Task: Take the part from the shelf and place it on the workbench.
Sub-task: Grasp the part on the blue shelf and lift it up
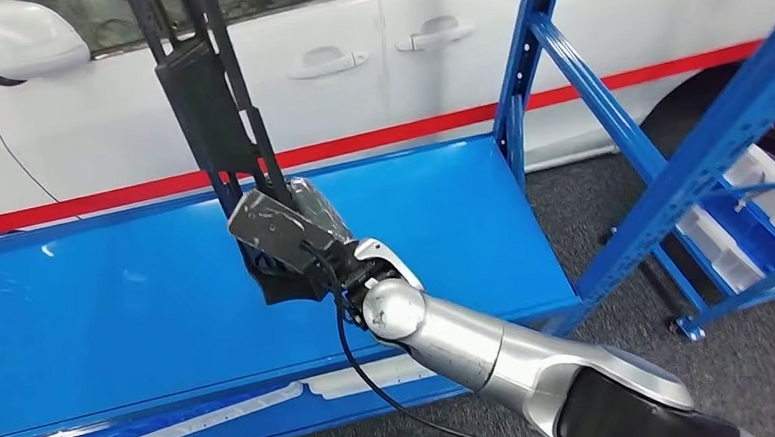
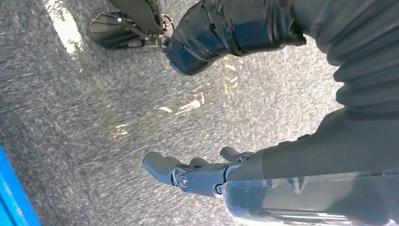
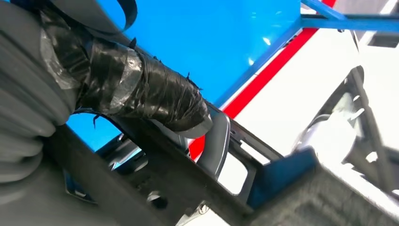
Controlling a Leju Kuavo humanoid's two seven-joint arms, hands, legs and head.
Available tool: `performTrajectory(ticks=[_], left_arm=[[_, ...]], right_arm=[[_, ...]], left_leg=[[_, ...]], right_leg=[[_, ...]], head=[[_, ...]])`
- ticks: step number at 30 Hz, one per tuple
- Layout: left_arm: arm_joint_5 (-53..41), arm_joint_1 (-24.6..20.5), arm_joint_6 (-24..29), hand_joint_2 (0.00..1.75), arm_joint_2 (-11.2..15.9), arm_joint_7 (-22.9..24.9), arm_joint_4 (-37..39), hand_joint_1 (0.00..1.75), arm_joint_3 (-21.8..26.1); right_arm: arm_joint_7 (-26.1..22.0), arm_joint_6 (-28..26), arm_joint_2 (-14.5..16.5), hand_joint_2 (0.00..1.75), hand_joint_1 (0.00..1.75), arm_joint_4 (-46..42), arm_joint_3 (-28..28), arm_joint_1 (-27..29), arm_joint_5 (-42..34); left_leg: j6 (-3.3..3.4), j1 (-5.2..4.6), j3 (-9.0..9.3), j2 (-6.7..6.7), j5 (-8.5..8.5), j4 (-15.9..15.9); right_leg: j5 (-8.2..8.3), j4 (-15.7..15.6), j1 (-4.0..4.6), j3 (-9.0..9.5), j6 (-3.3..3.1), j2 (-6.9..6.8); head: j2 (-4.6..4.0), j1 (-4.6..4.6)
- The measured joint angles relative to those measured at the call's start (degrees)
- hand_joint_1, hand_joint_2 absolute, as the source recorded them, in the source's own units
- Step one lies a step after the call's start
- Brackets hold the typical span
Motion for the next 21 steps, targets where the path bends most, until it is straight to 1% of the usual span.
performTrajectory(ticks=[2,3,4,5,6,7,8,9,10,12,13,14,15,16,17,18,19,20,21], left_arm=[[0.0,0.0,0.1,1.75,-0.1,0.1,0.0,0.0,0.0],[0.0,0.0,0.2,1.75,-0.1,0.1,0.0,0.0,0.0],[0.0,0.0,0.2,1.75,-0.1,0.2,0.0,0.0,0.0],[0.0,0.0,0.2,1.75,-0.1,0.3,0.0,0.0,0.0],[0.0,0.0,0.3,1.75,-0.1,0.4,0.0,0.0,0.0],[0.0,-0.1,0.4,1.75,-0.1,0.6,0.0,0.0,0.0],[0.0,-0.2,0.4,1.75,-0.1,0.8,0.0,0.0,0.0],[0.0,-0.3,0.5,1.75,-0.1,0.9,0.0,0.0,0.0],[-0.1,-0.4,0.6,1.75,-0.1,1.0,0.0,0.0,0.0],[-0.1,-0.4,0.9,1.75,-0.2,1.2,0.0,0.0,0.0],[-0.2,-0.4,1.0,1.75,-0.2,1.3,0.0,0.0,0.0],[-0.3,-0.4,1.3,1.75,-0.3,1.5,0.0,0.0,0.0],[-0.4,-0.3,1.5,1.75,-0.4,1.6,0.0,0.0,0.0],[-0.5,-0.4,1.8,1.75,-0.4,1.7,0.0,0.0,0.0],[-0.6,-0.4,1.9,1.75,-0.4,1.8,0.0,0.0,0.0],[-0.7,-0.4,2.0,1.75,-0.4,1.8,0.0,0.0,0.0],[-0.7,-0.4,2.1,1.75,-0.4,1.8,0.0,0.0,0.0],[-0.8,-0.5,2.2,1.75,-0.4,1.8,0.0,0.0,0.0],[-0.8,-0.4,2.3,1.75,-0.4,1.8,0.0,0.0,0.0]], right_arm=[[-0.3,-0.1,0.0,1.75,1.75,-0.3,-0.3,0.2,-0.8],[-0.5,-0.1,0.0,1.75,1.75,-0.3,-0.4,0.3,-1.1],[-0.6,-0.1,0.0,1.75,1.75,-0.4,-0.5,0.4,-1.6],[-0.7,-0.1,0.0,1.75,1.75,-0.4,-0.5,0.5,-2.4],[-0.8,-0.1,0.0,1.75,1.75,-0.5,-0.5,0.5,-3.4],[-1.0,-0.1,0.0,1.75,1.75,-0.6,-0.5,0.6,-4.6],[-1.2,-0.2,0.0,1.75,1.75,-0.7,-0.5,0.5,-5.6],[-1.5,-0.3,0.0,1.75,1.75,-0.9,-0.5,0.5,-6.4],[-1.8,-0.4,0.0,1.75,1.75,-1.1,-0.5,0.5,-7.0],[-2.2,-0.6,-0.1,1.75,1.75,-1.3,-0.5,0.4,-7.7],[-2.3,-0.6,-0.1,1.75,1.75,-1.5,-0.5,0.4,-8.1],[-2.5,-0.6,-0.2,1.75,1.75,-1.6,-0.5,0.4,-8.3],[-2.6,-0.7,-0.3,1.75,1.75,-1.7,-0.5,0.3,-8.5],[-2.6,-0.7,-0.4,1.75,1.75,-1.8,-0.5,0.3,-8.6],[-2.7,-0.7,-0.5,1.75,1.75,-1.9,-0.5,0.3,-8.6],[-2.7,-0.7,-0.6,1.75,1.75,-2.0,-0.5,0.4,-8.7],[-2.7,-0.7,-0.7,1.75,1.75,-2.0,-0.5,0.4,-8.7],[-2.7,-0.7,-0.8,1.75,1.75,-2.0,-0.5,0.4,-8.8],[-2.7,-0.7,-0.9,1.75,1.75,-2.0,-0.5,0.5,-8.8]], left_leg=[[-0.53,0.16,-2.28,0.08,-4.23,6.6],[-0.69,0.24,-3.19,0.09,-5.7,9.8],[-0.75,0.28,-3.4,0.09,-6.19,11.4],[-0.74,0.29,-2.58,0.09,-5.62,10.8],[-0.66,0.29,-0.66,0.09,-4.18,8.0],[-0.52,0.29,1.89,0.08,-2.64,3.8],[-0.38,0.17,4.16,0.05,-1.45,-0.2],[-0.19,0.03,5.74,-0.02,-0.65,-3.1],[0.01,-0.13,6.37,-0.09,-0.35,-4.5],[0.53,-0.3,5.97,-0.18,0.35,-4.8],[0.86,-0.2,5.74,-0.05,0.9,-4.9],[1.27,-0.08,5.4,0.08,1.53,-5.1],[1.7,0.03,4.93,0.24,2.22,-5.4],[2.09,0.07,4.42,0.37,2.8,-5.4],[2.4,-0.02,3.67,0.42,3.29,-5.3],[2.56,-0.11,2.9,0.46,3.78,-5.2],[2.61,-0.19,2.11,0.49,4.23,-5.0],[2.58,-0.24,1.31,0.5,4.64,-4.8],[2.49,-0.25,0.55,0.49,4.99,-4.5]], right_leg=[[0.44,-0.1,-0.01,-0.36,-0.27,-0.09],[0.6,0.0,0.02,-0.59,-0.28,-0.13],[0.75,0.0,0.04,-0.82,-0.27,-0.17],[0.93,0.1,0.05,-1.03,-0.23,-0.19],[1.15,0.1,0.04,-1.24,-0.14,-0.19],[1.41,0.1,0.03,-1.41,0.0,-0.18],[1.7,0.1,0.09,-1.56,0.23,-0.17],[2.04,0.0,0.14,-1.68,0.55,-0.18],[2.4,-0.1,0.19,-1.77,0.89,-0.22],[3.23,-0.5,0.27,-1.86,1.58,-0.27],[3.08,-0.5,0.28,-2.03,1.87,-0.26],[2.03,0.3,0.31,-2.4,2.1,-0.23],[0.01,2.1,0.35,-3.06,2.27,-0.2],[-2.79,5.1,0.33,-4.05,2.36,-0.2],[-5.56,8.9,0.34,-5.1,2.44,-0.21],[-7.49,12.6,0.33,-5.92,2.52,-0.21],[-8.25,15.1,0.32,-6.14,2.58,-0.21],[-7.82,15.9,0.31,-5.37,2.59,-0.22],[-6.55,14.4,0.31,-3.59,2.54,-0.22]], head=[[0.0,-0.2],[0.0,-0.22],[0.0,-0.23],[0.0,-0.23],[0.0,-0.22],[0.0,-0.23],[0.0,-0.22],[0.0,-0.19],[0.0,-0.19],[0.0,-0.15],[0.0,-0.13],[0.0,-0.03],[0.0,0.05],[0.0,0.17],[0.0,0.25],[0.0,0.28],[0.0,0.31],[0.0,0.31],[0.0,0.32]])
